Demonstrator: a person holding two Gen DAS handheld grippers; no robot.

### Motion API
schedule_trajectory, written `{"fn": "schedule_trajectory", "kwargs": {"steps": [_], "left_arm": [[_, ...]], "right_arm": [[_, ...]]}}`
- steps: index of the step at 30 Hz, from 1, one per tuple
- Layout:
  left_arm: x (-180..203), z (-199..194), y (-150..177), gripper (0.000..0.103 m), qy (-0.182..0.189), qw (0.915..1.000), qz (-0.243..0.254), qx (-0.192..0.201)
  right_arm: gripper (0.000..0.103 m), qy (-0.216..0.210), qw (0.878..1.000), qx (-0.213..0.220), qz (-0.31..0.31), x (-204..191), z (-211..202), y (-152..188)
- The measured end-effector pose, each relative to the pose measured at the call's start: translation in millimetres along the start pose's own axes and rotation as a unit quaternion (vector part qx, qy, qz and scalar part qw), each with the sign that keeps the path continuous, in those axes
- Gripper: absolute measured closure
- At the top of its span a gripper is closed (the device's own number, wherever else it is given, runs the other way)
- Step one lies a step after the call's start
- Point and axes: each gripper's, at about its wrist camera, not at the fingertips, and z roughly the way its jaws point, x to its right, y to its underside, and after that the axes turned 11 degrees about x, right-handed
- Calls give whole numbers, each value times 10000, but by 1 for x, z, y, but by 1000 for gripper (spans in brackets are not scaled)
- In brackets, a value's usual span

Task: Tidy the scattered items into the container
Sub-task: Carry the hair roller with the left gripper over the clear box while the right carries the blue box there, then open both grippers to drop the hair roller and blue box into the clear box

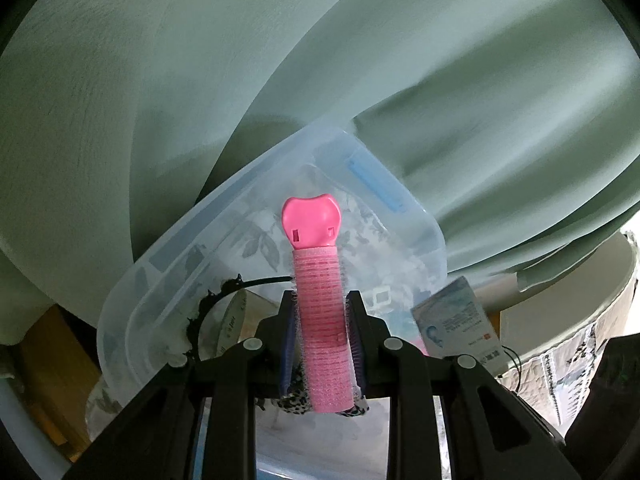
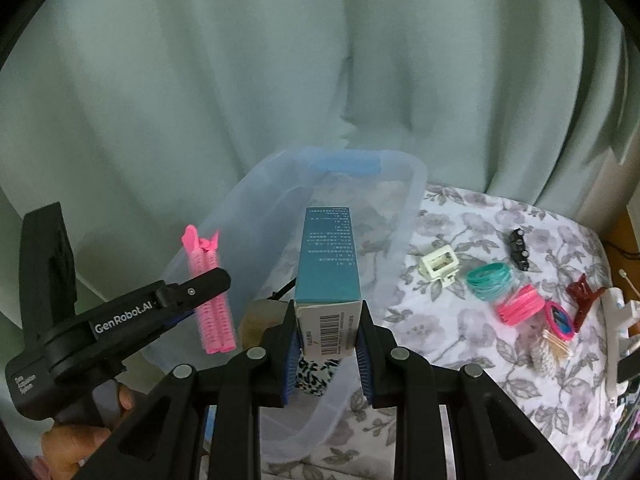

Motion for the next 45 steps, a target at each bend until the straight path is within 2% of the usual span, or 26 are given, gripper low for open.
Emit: {"fn": "schedule_trajectory", "kwargs": {"steps": [14,34,37,41,45], "left_arm": [[7,9,0,78,5,9996,276,-97],[9,15,4,77,-182,9990,382,-156],[10,16,5,73,-234,9986,439,-170],[14,17,6,57,-119,9986,492,-181],[15,19,7,55,-132,9982,558,-194]], "right_arm": [[76,-91,9994,-326,-27,1,28,8],[74,-122,9995,-305,-29,2,27,8],[74,-125,9995,-296,-53,2,27,8],[71,-154,9995,-283,-59,2,27,9],[64,-230,9993,-276,-68,1,27,9]]}}
